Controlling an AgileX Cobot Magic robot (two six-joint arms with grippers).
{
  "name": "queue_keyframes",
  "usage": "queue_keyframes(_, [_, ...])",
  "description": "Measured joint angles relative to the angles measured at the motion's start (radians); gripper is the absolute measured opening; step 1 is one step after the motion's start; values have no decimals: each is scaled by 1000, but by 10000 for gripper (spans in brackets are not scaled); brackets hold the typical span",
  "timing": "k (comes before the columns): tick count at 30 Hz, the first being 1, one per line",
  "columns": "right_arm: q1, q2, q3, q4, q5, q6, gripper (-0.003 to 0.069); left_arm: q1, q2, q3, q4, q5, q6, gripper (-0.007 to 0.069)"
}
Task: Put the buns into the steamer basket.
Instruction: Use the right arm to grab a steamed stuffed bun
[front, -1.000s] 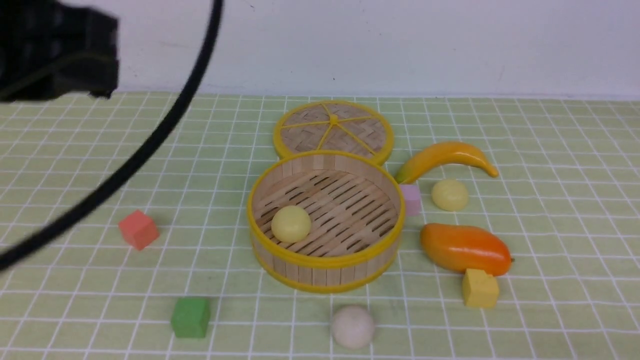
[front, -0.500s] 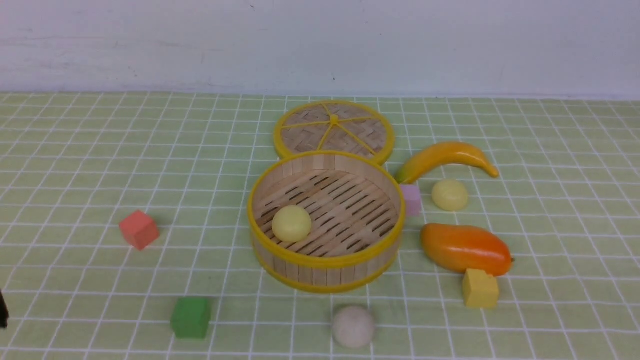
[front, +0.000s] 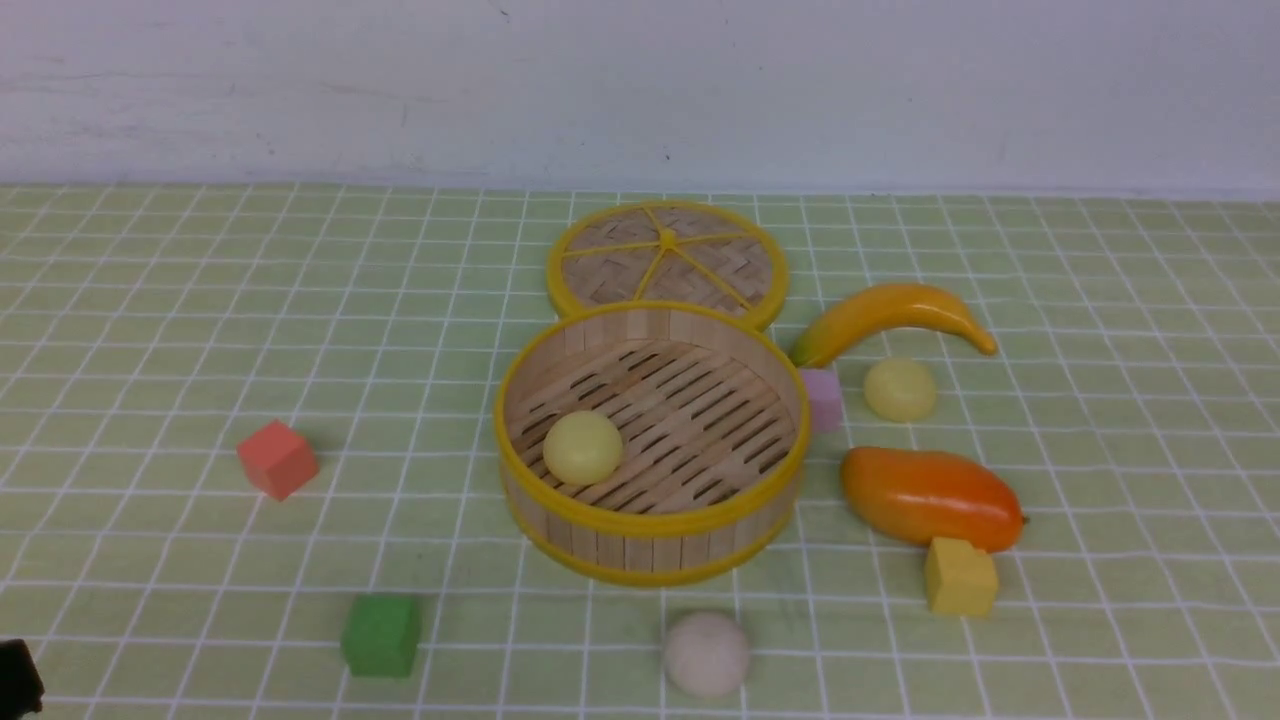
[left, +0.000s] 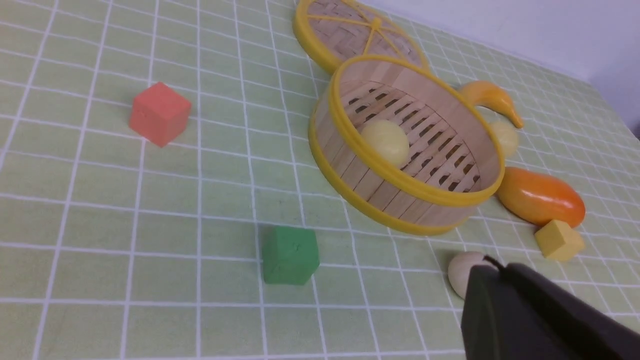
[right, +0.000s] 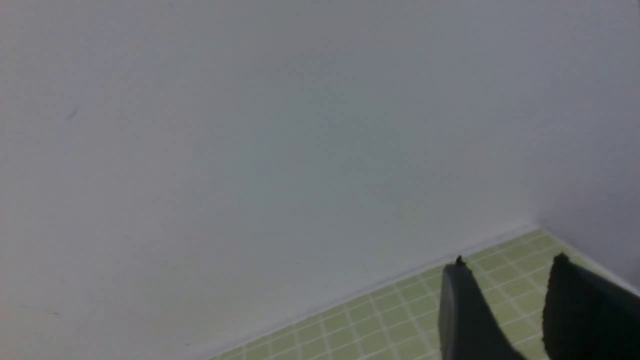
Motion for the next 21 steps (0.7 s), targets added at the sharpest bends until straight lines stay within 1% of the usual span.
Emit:
queue_keyframes(1, [11,19,1,34,3,3,240,0,0,0,0,-1,0,-13])
queue_keyframes(2, [13,23,1,40,3,4,240,0,0,0,0,-1,0,-13])
queue_keyframes(3, [44,51,10,84,12,2,240,0,0,0,0,-1,0,-13])
queue_keyframes(5, [105,92,14,104,46,-19,240,0,0,0,0,-2,0,-13])
queue_keyframes(6, [112,103,14,106,51,-30,240,0,0,0,0,-2,0,-13])
queue_keyframes(9, [257,221,15,116,114,-174,240,0,0,0,0,-2,0,-13])
queue_keyframes(10, [273,236,13,117,121,-203,240,0,0,0,0,-2,0,-13])
queue_keyframes(11, [318,283,3,119,156,-245,240,0,0,0,0,-3,0,-13])
queue_keyframes(13, [376,353,-26,120,221,-298,240,0,0,0,-1,-3,0,-13])
queue_keyframes(14, [412,397,-59,122,277,-312,240,0,0,0,-9,-3,0,-13])
queue_keyframes(16, [433,436,-84,122,315,-317,240,0,0,0,-9,-3,0,-13])
queue_keyframes(18, [480,503,-145,122,400,-320,240,0,0,0,-16,-3,0,-13])
queue_keyframes(21, [542,564,-185,122,453,-339,240,0,-17,0,-16,-3,0,-13])
